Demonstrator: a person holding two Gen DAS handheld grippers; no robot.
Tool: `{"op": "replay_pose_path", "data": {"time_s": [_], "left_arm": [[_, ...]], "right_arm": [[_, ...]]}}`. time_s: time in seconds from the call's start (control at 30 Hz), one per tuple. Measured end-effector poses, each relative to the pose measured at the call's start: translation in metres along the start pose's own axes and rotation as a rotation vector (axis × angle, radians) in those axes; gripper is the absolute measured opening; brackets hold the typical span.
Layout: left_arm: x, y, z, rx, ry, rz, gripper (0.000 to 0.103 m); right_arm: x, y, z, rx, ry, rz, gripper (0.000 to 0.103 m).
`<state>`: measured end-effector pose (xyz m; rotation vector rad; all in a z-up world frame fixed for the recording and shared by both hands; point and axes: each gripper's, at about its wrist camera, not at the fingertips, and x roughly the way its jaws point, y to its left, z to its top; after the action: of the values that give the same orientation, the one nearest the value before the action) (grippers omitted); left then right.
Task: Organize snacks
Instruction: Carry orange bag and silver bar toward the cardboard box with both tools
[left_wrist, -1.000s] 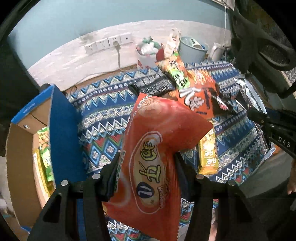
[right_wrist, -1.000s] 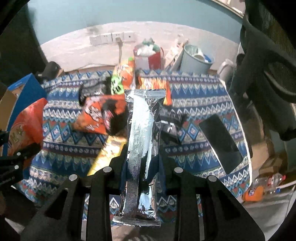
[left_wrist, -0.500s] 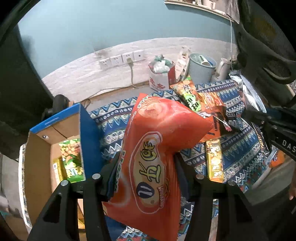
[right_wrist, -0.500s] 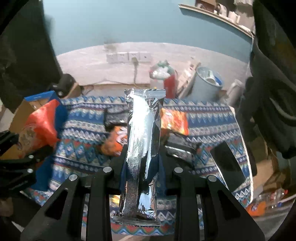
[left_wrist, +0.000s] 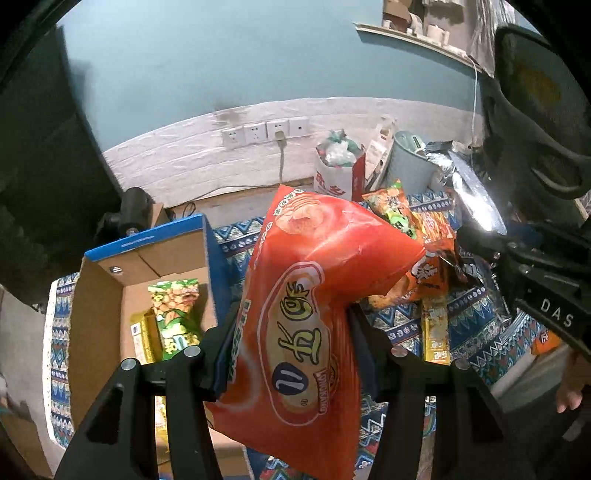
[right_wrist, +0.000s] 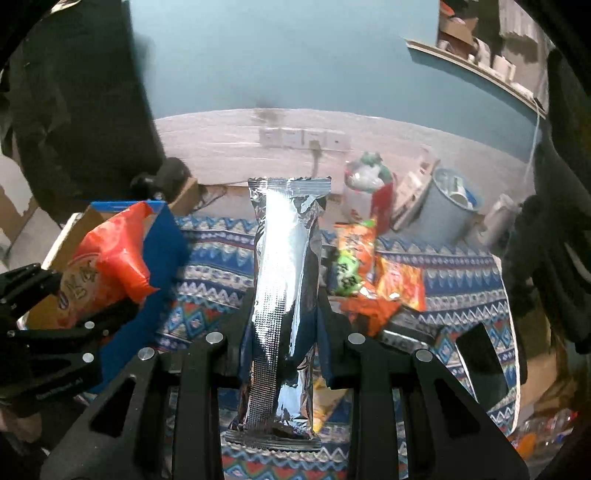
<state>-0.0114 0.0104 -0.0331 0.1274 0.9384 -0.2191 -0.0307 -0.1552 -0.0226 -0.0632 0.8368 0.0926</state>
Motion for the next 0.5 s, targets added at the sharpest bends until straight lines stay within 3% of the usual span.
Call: {"op": "replay_pose_path", "data": {"time_s": [0.5], "left_arm": [[-0.006, 0.066, -0.01, -0.092, -0.004, 0.034, 0.056]], "right_arm": [[0.02, 0.07, 0.029, -0.079, 0.015, 0.083, 0.026]]}}
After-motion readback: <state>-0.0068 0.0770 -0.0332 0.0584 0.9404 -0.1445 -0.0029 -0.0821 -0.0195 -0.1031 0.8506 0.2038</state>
